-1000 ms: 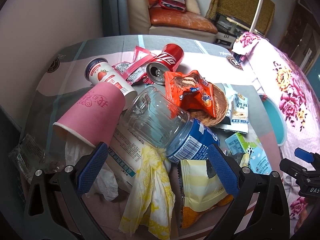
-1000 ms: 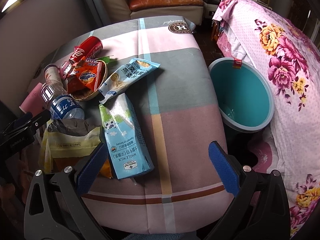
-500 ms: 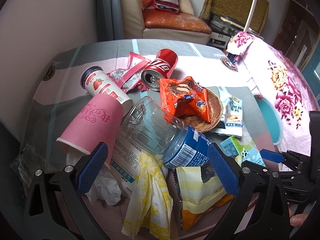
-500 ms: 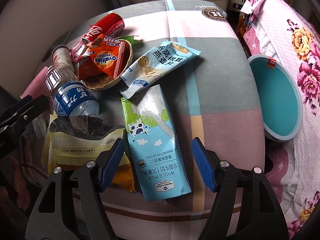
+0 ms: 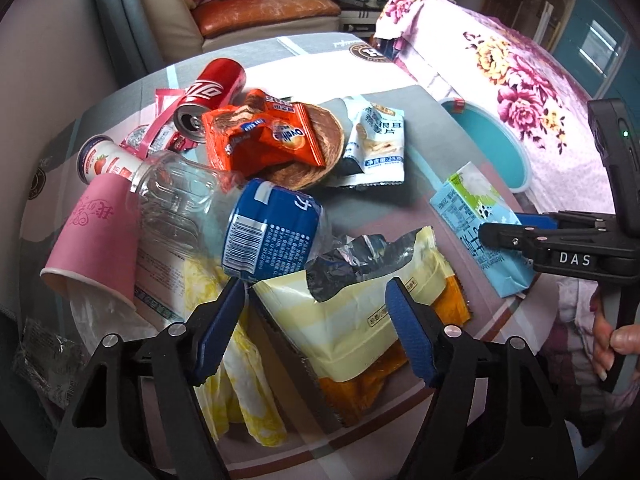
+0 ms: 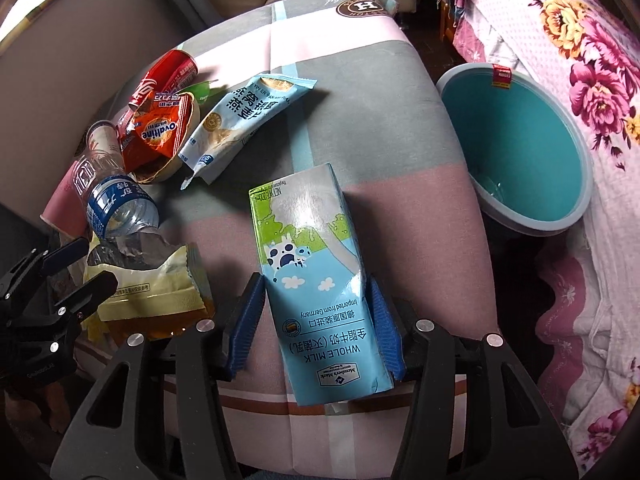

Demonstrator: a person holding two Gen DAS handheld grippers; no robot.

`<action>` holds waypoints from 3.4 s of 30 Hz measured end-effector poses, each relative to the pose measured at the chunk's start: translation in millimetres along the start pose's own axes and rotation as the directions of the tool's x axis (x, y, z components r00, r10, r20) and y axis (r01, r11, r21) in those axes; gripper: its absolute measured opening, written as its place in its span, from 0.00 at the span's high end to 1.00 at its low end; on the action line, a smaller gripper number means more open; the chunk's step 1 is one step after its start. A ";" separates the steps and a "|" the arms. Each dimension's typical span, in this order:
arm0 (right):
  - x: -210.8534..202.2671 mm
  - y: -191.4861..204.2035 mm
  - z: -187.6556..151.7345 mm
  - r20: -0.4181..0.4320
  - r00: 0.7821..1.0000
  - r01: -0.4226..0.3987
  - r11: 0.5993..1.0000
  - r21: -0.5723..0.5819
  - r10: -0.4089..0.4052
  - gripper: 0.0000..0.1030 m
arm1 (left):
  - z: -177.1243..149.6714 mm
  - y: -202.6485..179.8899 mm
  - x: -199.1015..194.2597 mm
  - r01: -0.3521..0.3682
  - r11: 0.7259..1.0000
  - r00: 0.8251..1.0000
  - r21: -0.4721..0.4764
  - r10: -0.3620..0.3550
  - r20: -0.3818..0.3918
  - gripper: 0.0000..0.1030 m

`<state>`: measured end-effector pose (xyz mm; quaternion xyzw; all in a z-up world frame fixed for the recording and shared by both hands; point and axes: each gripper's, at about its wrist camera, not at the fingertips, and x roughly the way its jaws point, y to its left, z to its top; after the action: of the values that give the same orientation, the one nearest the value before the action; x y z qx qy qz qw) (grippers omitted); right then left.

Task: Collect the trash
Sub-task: 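Grasp the milk carton with the right gripper while the left gripper grasps the yellow snack bag, then lift the milk carton with the right gripper while the left gripper lifts the snack bag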

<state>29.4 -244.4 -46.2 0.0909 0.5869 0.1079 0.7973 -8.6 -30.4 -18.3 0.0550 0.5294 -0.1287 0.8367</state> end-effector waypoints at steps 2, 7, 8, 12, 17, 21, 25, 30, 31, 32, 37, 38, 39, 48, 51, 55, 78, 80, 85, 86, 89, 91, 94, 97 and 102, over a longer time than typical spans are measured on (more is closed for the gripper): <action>-3.1 -4.9 -4.3 -0.002 1.000 -0.002 1.000 0.006 0.002 0.51 | -4.1 -2.8 9.9 0.008 1.000 0.999 0.009 -0.007 -0.037 0.29; -6.8 -12.7 -9.9 -0.002 1.000 -0.019 1.000 0.021 0.019 0.51 | -8.0 -4.2 28.6 0.056 0.998 0.993 -0.025 -0.058 -0.107 0.28; -7.6 -13.3 -10.5 0.000 1.000 -0.023 0.999 0.025 0.023 0.51 | -9.5 -6.0 29.0 0.059 0.998 0.992 -0.024 -0.061 -0.112 0.26; -11.0 -14.5 -12.0 0.003 1.000 -0.029 0.999 0.026 0.029 0.51 | -13.3 -10.2 24.9 0.079 0.997 0.990 -0.008 -0.079 -0.114 0.17; -7.6 -3.5 -6.5 -0.006 1.000 -0.021 0.999 -0.028 0.021 0.39 | -21.0 -15.1 30.7 0.106 0.994 0.984 0.031 -0.100 -0.149 0.14; 6.3 5.0 -2.4 -0.021 1.000 0.011 0.998 -0.063 -0.012 0.39 | -26.3 -16.0 43.0 0.109 0.993 0.979 0.034 -0.102 -0.177 0.11; 6.7 4.9 -4.5 -0.005 1.000 0.005 0.998 -0.070 -0.005 0.51 | -24.0 -21.1 41.7 0.109 0.993 0.985 0.056 -0.100 -0.141 0.23; -7.6 -2.0 -4.6 0.026 0.999 -0.023 0.999 -0.040 0.024 0.51 | -18.5 -30.9 29.9 0.108 0.990 0.990 0.091 -0.099 -0.096 0.70; -11.2 -3.0 -4.1 0.034 0.999 -0.029 0.999 -0.034 0.030 0.51 | -17.0 -30.2 27.9 0.107 0.990 0.991 0.087 -0.100 -0.089 0.74; -14.8 -4.0 -3.7 0.044 0.998 -0.037 0.999 -0.029 0.038 0.51 | -16.3 -28.4 25.5 0.108 0.991 0.991 0.079 -0.102 -0.082 0.75; -25.9 -5.5 -2.3 0.072 0.994 -0.077 0.997 -0.015 0.078 0.51 | -10.0 -25.9 15.3 0.095 0.994 0.994 0.061 -0.092 -0.052 0.78; -26.5 -5.7 -2.5 0.074 0.994 -0.081 0.997 -0.011 0.082 0.51 | -9.2 -26.1 13.4 0.092 0.994 0.995 0.061 -0.089 -0.046 0.79; -27.2 -6.2 -2.7 0.077 0.993 -0.086 0.996 -0.008 0.087 0.51 | -8.4 -26.1 11.8 0.089 0.994 0.995 0.062 -0.087 -0.042 0.80; -38.9 -19.5 -1.2 0.113 0.990 -0.093 0.995 0.023 0.090 0.51 | -11.8 -28.7 27.3 0.090 0.993 0.991 0.074 -0.082 -0.106 0.73; -39.6 -21.7 -2.8 0.109 0.990 -0.093 0.995 0.028 0.089 0.51 | -15.6 -22.9 38.0 0.060 0.997 0.990 0.042 -0.054 -0.132 0.36; -41.9 -22.6 -6.3 0.105 0.991 -0.087 0.996 0.023 0.084 0.51 | -16.7 -23.0 42.7 0.079 0.996 0.987 0.030 -0.074 -0.142 0.31; -59.2 -31.8 -3.3 0.148 0.985 -0.094 0.994 0.050 0.086 0.51 | 15.8 -26.7 1.1 0.089 0.996 0.996 0.027 -0.089 0.020 0.83; -59.3 -31.3 -3.2 0.150 0.985 -0.095 0.994 0.048 0.087 0.51 | 13.9 -25.3 3.4 0.095 0.995 0.995 0.026 -0.095 0.011 0.88; -59.6 -31.7 -3.7 0.148 0.985 -0.095 0.994 0.048 0.087 0.51 | 6.1 -22.5 12.5 0.101 0.994 0.994 0.037 -0.100 -0.036 0.83; -59.2 -31.8 -3.4 0.147 0.985 -0.095 0.994 0.049 0.087 0.51 | 3.9 -19.2 17.5 0.094 0.995 0.994 0.021 -0.093 -0.054 0.76; -57.7 -31.5 -4.6 0.145 0.986 -0.093 0.994 0.049 0.085 0.51 | -3.3 -8.4 26.6 0.100 0.994 0.992 -0.043 -0.103 -0.069 0.38; -56.6 -30.3 -5.2 0.141 0.986 -0.092 0.995 0.044 0.085 0.51 | -6.1 -8.6 30.8 0.084 0.996 0.994 -0.036 -0.086 -0.071 0.35; -54.8 -29.7 -5.8 0.138 0.987 -0.092 0.995 0.043 0.085 0.51 | -8.2 -10.6 41.9 0.056 0.998 0.995 -0.025 -0.058 -0.084 0.28; -54.8 -31.3 -5.3 0.141 0.987 -0.086 0.995 0.049 0.078 0.51 | -6.9 -11.9 50.7 0.081 0.996 0.993 -0.036 -0.083 -0.087 0.28; -56.9 -34.0 -5.0 0.146 0.987 -0.082 0.995 0.059 0.073 0.51 | -4.2 -25.9 44.0 0.089 0.996 0.995 0.019 -0.088 -0.036 0.62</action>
<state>10.5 -292.9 -4.8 0.1472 0.5273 0.1130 0.8292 -1.5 -61.3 -58.6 0.0423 0.5445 -0.1703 0.8202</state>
